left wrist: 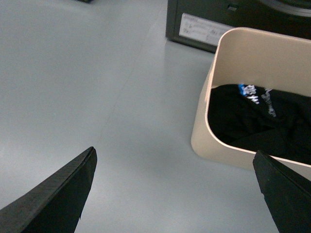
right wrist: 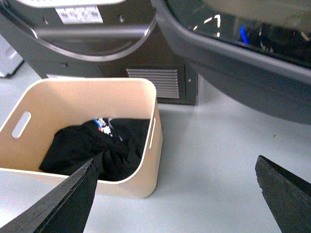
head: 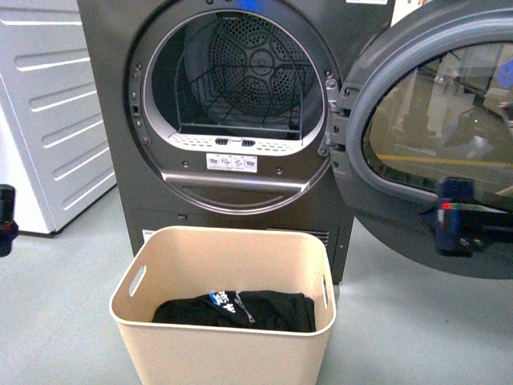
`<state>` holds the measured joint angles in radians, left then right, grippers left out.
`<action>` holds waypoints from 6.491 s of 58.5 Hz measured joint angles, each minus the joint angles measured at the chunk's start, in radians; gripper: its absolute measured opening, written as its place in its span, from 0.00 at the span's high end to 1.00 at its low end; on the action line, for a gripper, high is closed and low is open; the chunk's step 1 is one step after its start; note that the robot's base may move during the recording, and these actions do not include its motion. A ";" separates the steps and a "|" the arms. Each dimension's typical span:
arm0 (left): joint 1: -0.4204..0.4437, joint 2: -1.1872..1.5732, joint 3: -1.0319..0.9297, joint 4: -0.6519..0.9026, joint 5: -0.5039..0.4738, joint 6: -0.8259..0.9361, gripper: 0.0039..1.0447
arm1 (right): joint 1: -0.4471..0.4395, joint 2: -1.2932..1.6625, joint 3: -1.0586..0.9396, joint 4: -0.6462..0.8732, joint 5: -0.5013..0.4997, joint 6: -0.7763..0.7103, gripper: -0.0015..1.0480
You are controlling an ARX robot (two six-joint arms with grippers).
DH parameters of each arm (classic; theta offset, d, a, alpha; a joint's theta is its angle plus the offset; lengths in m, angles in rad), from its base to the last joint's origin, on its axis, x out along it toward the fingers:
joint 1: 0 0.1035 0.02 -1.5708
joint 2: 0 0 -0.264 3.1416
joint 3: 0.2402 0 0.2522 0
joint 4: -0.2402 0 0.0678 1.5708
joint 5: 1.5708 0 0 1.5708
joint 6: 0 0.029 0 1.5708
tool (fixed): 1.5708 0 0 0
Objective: Move hamper under clothes hanger
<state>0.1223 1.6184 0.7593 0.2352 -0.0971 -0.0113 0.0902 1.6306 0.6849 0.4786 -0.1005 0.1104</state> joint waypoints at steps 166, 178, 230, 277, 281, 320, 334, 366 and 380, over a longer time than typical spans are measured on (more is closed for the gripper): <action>-0.078 1.019 0.789 0.048 0.010 0.089 0.06 | 0.172 1.114 1.183 -0.626 0.283 -0.029 0.08; -0.076 1.032 0.820 0.043 0.010 0.089 0.06 | 0.183 1.119 1.209 -0.641 0.283 -0.029 0.08; -0.140 1.123 0.937 0.029 0.029 0.054 0.58 | 0.201 1.149 1.268 -0.702 0.302 -0.019 0.36; -0.124 1.022 0.815 0.039 0.018 0.038 0.96 | 0.205 1.065 1.150 -0.658 0.302 0.032 0.97; -0.125 0.984 0.793 0.034 0.018 0.039 0.96 | 0.203 1.033 1.121 -0.647 0.297 0.032 0.97; -0.208 0.537 0.236 0.202 -0.051 0.009 0.96 | 0.200 0.595 0.495 -0.307 0.247 -0.002 0.97; -0.251 0.391 0.092 0.223 -0.113 0.005 0.96 | 0.224 0.413 0.252 -0.203 0.240 0.003 0.97; -0.319 0.360 -0.130 0.402 -0.143 -0.061 0.96 | 0.238 0.291 -0.071 0.034 0.255 0.004 0.97; -0.324 0.373 -0.179 0.446 -0.130 -0.087 0.96 | 0.224 0.340 -0.101 0.100 0.240 0.014 0.97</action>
<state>-0.2016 1.9919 0.5808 0.6811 -0.2276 -0.0982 0.3145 1.9705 0.5838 0.5789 0.1390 0.1242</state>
